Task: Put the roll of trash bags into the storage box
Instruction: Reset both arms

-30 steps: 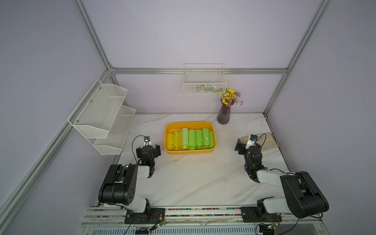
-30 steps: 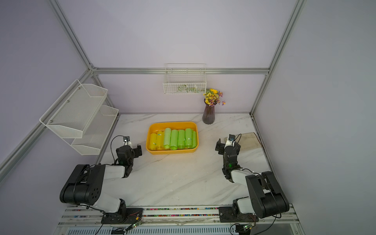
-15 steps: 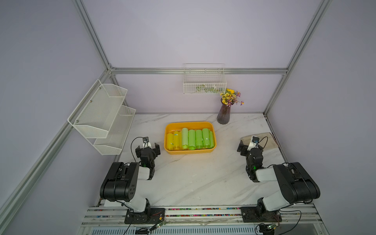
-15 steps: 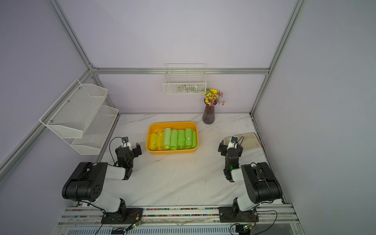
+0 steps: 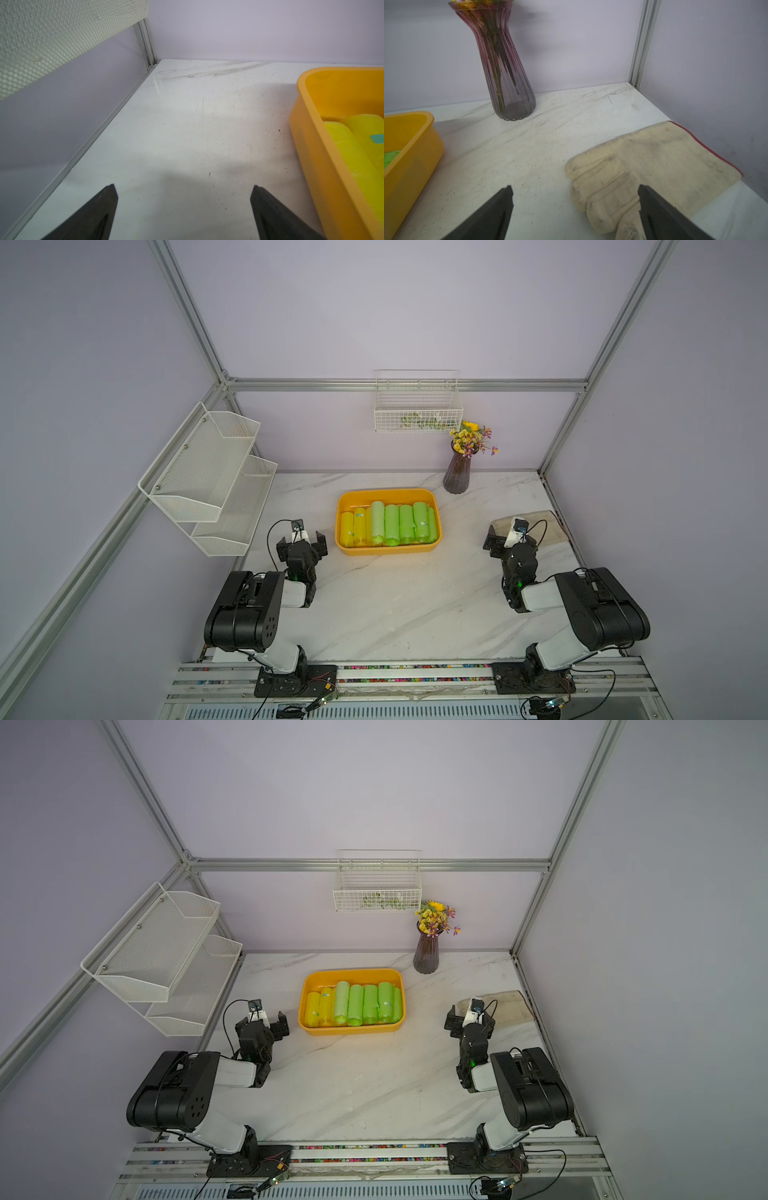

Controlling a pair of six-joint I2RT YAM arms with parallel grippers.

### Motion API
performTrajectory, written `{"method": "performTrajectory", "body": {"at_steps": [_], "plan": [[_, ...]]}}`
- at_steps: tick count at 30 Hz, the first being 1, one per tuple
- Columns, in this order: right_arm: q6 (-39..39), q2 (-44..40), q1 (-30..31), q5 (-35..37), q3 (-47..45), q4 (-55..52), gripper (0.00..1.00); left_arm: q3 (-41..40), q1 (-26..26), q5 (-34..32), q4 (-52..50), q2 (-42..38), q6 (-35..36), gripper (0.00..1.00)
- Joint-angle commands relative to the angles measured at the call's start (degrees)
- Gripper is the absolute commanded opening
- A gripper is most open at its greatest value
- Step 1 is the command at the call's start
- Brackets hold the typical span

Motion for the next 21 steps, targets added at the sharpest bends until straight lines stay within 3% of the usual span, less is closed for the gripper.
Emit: {"method": "performTrajectory", "body": {"at_steps": [1, 21], "plan": [[-0.46, 0.05, -0.43, -0.27, 0.39, 2.35, 0.99, 0.71, 0.31, 0.36, 2.58, -0.58, -0.24, 1.00], [-0.47, 0.01, -0.39, -0.27, 0.41, 2.35, 0.99, 0.84, 0.31, 0.45, 2.47, -0.48, -0.24, 1.00]]}}
